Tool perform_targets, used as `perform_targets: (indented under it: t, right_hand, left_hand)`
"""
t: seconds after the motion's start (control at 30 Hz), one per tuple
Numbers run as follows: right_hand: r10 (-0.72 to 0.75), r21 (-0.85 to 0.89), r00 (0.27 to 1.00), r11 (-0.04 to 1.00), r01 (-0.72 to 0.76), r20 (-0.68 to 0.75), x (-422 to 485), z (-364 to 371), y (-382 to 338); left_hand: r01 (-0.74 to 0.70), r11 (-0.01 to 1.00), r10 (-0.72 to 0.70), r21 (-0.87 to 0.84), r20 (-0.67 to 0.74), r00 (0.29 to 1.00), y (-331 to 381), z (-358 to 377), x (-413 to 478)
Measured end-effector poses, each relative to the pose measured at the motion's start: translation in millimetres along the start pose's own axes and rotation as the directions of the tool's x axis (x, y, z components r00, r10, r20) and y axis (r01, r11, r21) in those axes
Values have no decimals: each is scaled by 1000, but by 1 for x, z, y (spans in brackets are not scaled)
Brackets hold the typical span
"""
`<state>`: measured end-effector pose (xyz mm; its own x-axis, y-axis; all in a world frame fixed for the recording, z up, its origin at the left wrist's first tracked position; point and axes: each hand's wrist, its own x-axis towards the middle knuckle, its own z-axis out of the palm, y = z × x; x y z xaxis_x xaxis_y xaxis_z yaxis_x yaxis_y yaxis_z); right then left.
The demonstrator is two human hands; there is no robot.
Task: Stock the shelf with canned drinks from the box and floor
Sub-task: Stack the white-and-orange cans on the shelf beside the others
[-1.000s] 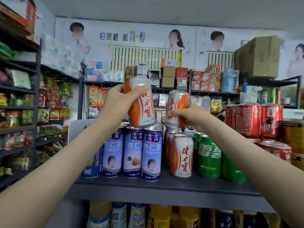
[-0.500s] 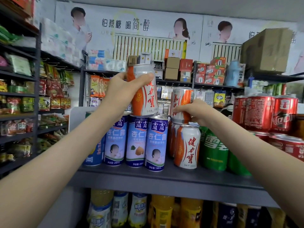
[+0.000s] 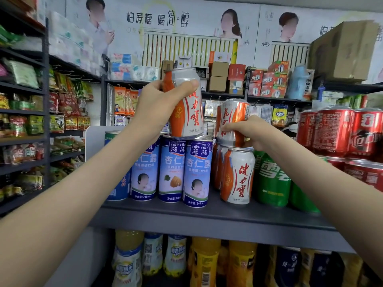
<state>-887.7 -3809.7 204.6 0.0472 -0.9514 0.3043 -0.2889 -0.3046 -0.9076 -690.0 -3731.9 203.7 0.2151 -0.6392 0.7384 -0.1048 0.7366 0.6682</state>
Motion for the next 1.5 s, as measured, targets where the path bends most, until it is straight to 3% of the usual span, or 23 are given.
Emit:
perform_targets:
  t: [0.77, 1.0, 1.07, 1.13, 1.23, 1.27, 1.33, 1.37, 1.43, 1.5]
  right_hand:
    - [21, -103, 1000, 994, -23, -12, 2, -1, 4]
    - [14, -108, 997, 994, -22, -75, -4, -4, 4]
    - [-35, -136, 988, 991, 14, -152, -9, -8, 2]
    - [-178, -203, 949, 971, 126, -261, -22, -10, -2]
    - [-452, -240, 821, 890, 388, -350, -60, -5, -11]
    - [-485, -193, 810, 875, 445, -330, -73, -2, -14]
    - [-434, 0, 885, 898, 440, -169, -97, 6, -17]
    - [-369, 121, 929, 921, 369, -25, -105, 10, -19]
    - [-239, 369, 947, 918, 148, 215, -114, 15, -21]
    - [-193, 599, 938, 801, -20, 289, -116, 13, -23]
  left_hand:
    - [46, 999, -46, 21, 11, 999, -4, 15, 0]
    - [36, 999, -36, -7, -5, 999, -3, 17, -2]
    - [33, 999, -33, -19, -26, 999, -2, 17, -3]
    - [33, 999, -35, -37, -59, 998, 0, 19, -4]
    - [45, 995, -55, -94, -112, 992, 4, 23, -7]
    - [56, 991, -72, -125, -122, 990, 5, 25, -8]
    - [88, 971, -119, -221, -133, 984, 7, 32, -12]
    - [101, 956, -141, -277, -128, 982, 8, 36, -14]
    - [103, 925, -154, -367, -112, 982, 9, 46, -19]
    - [100, 899, -155, -427, -95, 983, 12, 55, -24]
